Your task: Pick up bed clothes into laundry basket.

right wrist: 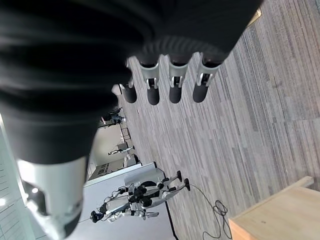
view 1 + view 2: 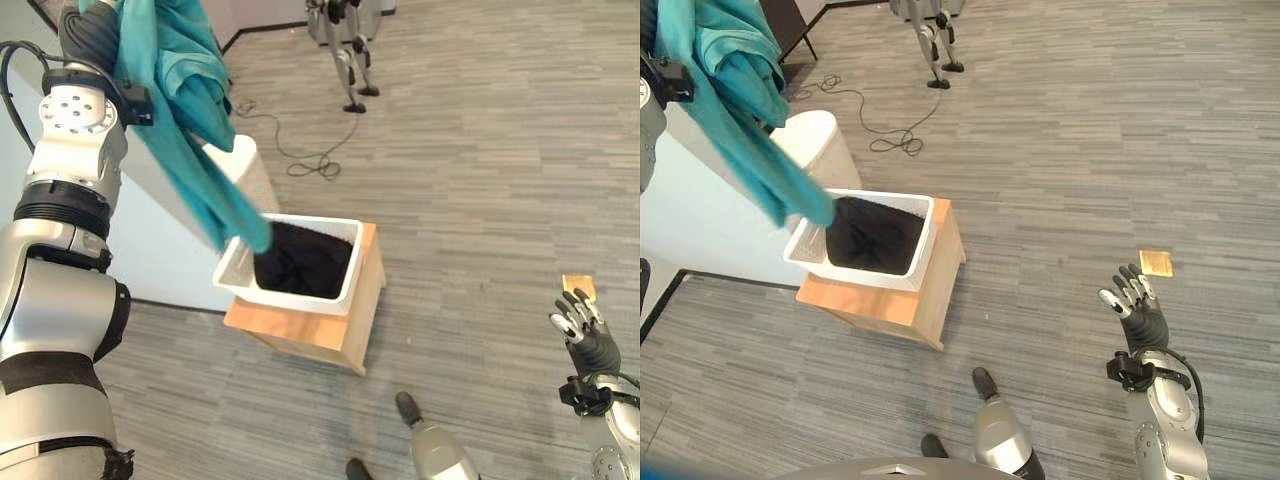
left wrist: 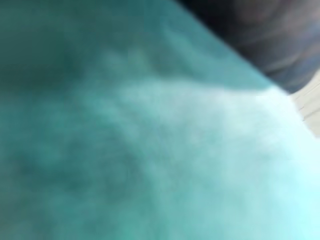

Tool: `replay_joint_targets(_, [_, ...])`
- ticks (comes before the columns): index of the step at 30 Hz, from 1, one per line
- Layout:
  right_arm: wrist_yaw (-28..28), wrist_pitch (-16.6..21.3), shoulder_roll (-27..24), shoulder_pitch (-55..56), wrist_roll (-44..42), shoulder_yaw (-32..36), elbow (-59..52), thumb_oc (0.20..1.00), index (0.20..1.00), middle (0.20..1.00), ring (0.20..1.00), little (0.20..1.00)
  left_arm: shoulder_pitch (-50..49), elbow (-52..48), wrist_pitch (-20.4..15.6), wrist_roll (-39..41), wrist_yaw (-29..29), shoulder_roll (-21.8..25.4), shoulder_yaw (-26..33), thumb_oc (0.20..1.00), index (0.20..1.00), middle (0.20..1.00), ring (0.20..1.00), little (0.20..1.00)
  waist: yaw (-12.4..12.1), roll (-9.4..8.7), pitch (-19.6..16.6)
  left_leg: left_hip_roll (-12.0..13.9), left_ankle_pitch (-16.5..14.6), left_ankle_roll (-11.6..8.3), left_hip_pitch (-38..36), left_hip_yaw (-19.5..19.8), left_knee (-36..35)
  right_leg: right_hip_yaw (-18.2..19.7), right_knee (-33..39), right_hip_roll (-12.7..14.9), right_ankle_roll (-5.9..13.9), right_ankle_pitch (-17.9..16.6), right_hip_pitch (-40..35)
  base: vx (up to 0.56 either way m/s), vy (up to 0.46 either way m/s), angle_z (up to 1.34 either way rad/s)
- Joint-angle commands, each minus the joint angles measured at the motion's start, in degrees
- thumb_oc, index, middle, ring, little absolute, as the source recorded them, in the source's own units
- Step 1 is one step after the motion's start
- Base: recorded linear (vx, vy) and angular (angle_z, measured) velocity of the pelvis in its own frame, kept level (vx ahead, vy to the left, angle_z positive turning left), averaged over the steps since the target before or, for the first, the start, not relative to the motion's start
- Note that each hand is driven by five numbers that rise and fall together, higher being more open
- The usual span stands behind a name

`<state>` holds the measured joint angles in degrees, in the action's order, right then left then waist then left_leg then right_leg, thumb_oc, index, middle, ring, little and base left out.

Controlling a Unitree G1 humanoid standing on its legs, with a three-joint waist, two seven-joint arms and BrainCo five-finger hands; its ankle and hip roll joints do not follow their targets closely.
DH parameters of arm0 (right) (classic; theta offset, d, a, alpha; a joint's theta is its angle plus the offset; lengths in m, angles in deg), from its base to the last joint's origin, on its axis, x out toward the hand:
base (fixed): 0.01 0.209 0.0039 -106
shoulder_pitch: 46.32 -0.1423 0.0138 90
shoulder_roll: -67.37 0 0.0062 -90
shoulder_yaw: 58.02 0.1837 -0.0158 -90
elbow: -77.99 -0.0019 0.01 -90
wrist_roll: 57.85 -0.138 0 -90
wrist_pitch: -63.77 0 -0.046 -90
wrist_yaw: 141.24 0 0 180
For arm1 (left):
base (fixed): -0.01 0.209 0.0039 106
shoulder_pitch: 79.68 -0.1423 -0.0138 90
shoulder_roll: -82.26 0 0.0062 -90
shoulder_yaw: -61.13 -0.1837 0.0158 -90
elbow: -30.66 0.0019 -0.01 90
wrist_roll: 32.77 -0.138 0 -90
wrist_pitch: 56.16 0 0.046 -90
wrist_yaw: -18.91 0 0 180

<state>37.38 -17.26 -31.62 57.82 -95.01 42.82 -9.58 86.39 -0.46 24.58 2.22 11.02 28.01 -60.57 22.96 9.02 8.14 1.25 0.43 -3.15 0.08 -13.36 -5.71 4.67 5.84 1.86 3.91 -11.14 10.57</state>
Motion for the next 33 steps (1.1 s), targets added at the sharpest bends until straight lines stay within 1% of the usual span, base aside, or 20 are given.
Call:
replay_joint_targets(1, [0.08,4.38,-3.02,-4.25,-0.86,2.21,-5.62,1.0,1.0,1.0,1.0,1.0,2.77,-0.92,-2.94,-2.19,0.35,3.15,3.0,0.2,0.2,0.2,0.2,0.2,-0.79,1.72,2.85,1.07,-0.03,-1.63,-1.15,0.31,0.71,0.72,-1.39,3.4,4.53,8.23,-5.32,0.01,-0.019,0.04])
replay_joint_targets(4, [0.35,4.26,-3.65,-5.06,0.05,1.83,-5.76,1.0,1.0,1.0,1.0,1.0,0.01,-1.93,-3.21,-2.56,0.91,2.09,4.09,0.2,0.2,0.2,0.2,0.2,-0.74,2.62,3.76,0.95,0.14,-1.71,-0.13,0.68,0.71,0.27,-1.3,3.45,4.47,8.2,-4.61,0.0,-0.018,0.08])
replay_joint_targets(5, [1.2,4.12,-4.13,-5.3,0.82,2.26,-5.48,1.0,1.0,1.0,1.0,1.0,-1.34,-2.39,-3.24,-2.91,0.81,1.57,4.53,0.2,0.2,0.2,0.2,0.2,-0.71,3.19,3.87,0.97,0.17,-1.78,0.52,0.84,0.71,-0.05,-1.18,3.52,4.47,8.23,-4.26,-0.01,-0.025,0.07])
replay_joint_targets(8, [2.08,4.19,-4.51,-5.52,1.61,2.54,-5.25,1.0,1.0,1.0,1.0,1.0,-2.53,-2.24,-3.04,-3.79,0.46,0.9,5.05,0.2,0.2,0.2,0.2,0.2,-0.59,3.52,3.83,0.97,0.16,-1.81,0.94,0.96,0.71,-0.09,-1.14,3.51,4.46,8.2,-3.88,0.0,-0.019,0.09])
replay_joint_targets(9, [3.18,4.37,-4.63,-5.83,2.22,3.3,-5.12,1.0,1.0,1.0,1.0,1.0,-3.01,-0.47,-2.45,-4.66,0.12,-0.16,5.24,0.2,0.2,0.2,0.2,0.2,-0.21,3.82,4.28,0.93,0.23,-1.84,1.34,0.91,0.71,-0.08,-1.09,3.49,4.45,8.12,-3.54,0.01,-0.015,0.04])
replay_joint_targets(12, [4.32,4.58,-4.73,-5.9,2.96,4.01,-5.13,1.0,1.0,1.0,1.0,1.0,-3.74,1.51,-1.79,-5.01,-0.25,-1.45,6.2,0.2,0.2,0.2,0.2,0.2,0.34,4.21,5.09,0.94,0.38,-1.89,2.13,0.78,0.71,0.16,-1.07,3.49,4.45,7.94,-2.72,0.0,-0.007,0.01])
replay_joint_targets(16, [4.97,4.56,-5.37,-6.08,3.67,3.93,-5.3,1.0,1.0,1.0,1.0,1.0,-4.74,1.96,-1.65,-5.37,-0.41,-1.38,7.44,0.2,0.2,0.2,0.2,0.2,0.71,4.64,6.34,0.88,0.72,-1.93,3.3,0.66,0.71,0.56,-1.08,3.47,4.41,7.66,-1.55,-0.01,-0.003,-0.02])
replay_joint_targets(20, [5.52,4.67,-5.12,-6.19,3.8,3.55,-5.44,1.0,1.0,1.0,1.0,1.0,-5.38,2.37,-1.76,-3.78,-0.41,-0.59,8.72,0.2,0.2,0.2,0.2,0.2,0.7,5.42,7.38,0.9,0.81,-1.98,3.78,0.41,0.71,0.9,-1.04,3.35,4.34,7.54,-0.91,0.0,-0.006,-0.03])
replay_joint_targets(23, [5.55,4.89,-5.64,-6.6,3.63,3.11,-5.61,1.0,1.0,1.0,1.0,1.0,-3.77,1.23,-2.65,-1.61,-0.44,0.69,8.48,0.2,0.2,0.2,0.2,0.2,0.71,6.84,8.31,0.8,0.91,-2.07,4.02,0.28,0.71,0.97,-1.05,3.54,4.32,7.64,-0.73,0.0,-0.01,-0.03])
replay_joint_targets(24, [5.55,4.9,-5.65,-6.65,3.63,3.1,-5.59,1.0,1.0,1.0,1.0,1.0,-3.72,1.27,-2.66,-1.58,-0.41,0.72,8.47,0.2,0.2,0.2,0.2,0.2,0.74,6.85,8.34,0.81,0.91,-2.07,4.04,0.3,0.71,0.95,-1.06,3.53,4.32,7.64,-0.72,0.0,0.0,0.0])
replay_joint_targets(27, [5.49,5.14,-6.22,-7.11,3.83,2.52,-5.86,1.0,1.0,1.0,1.0,1.0,-2.42,1.39,-2.86,-1.62,-0.38,1.54,7.51,0.2,0.2,0.2,0.2,0.2,1.0,7.74,9.31,0.66,1.06,-2.12,4.48,0.24,0.71,1.17,-1.06,3.6,4.31,7.51,-0.16,0.0,0.0,0.0])
replay_joint_targets(29, [5.7,5.17,-6.46,-7.03,4.13,2.37,-6.02,1.0,1.0,1.0,1.0,1.0,-2.2,2.44,-2.53,-2.52,-0.17,1.96,6.98,0.2,0.2,0.2,0.2,0.2,1.09,8.29,10.05,0.57,1.28,-2.15,4.88,0.06,0.71,1.13,-1.03,3.63,4.33,7.29,0.36,0.0,0.0,0.0])
replay_joint_targets(33, [6.73,5.23,-6.47,-7.24,4.83,2.17,-5.91,1.0,1.0,1.0,1.0,1.0,-2.44,4.14,-1.71,-6.0,-0.37,0.88,5.97,0.2,0.2,0.2,0.2,0.2,1.39,9.24,11.27,0.51,1.63,-2.25,5.66,-0.26,0.71,1.32,-1.06,3.61,4.23,6.92,1.34,-0.03,0.007,-0.06])
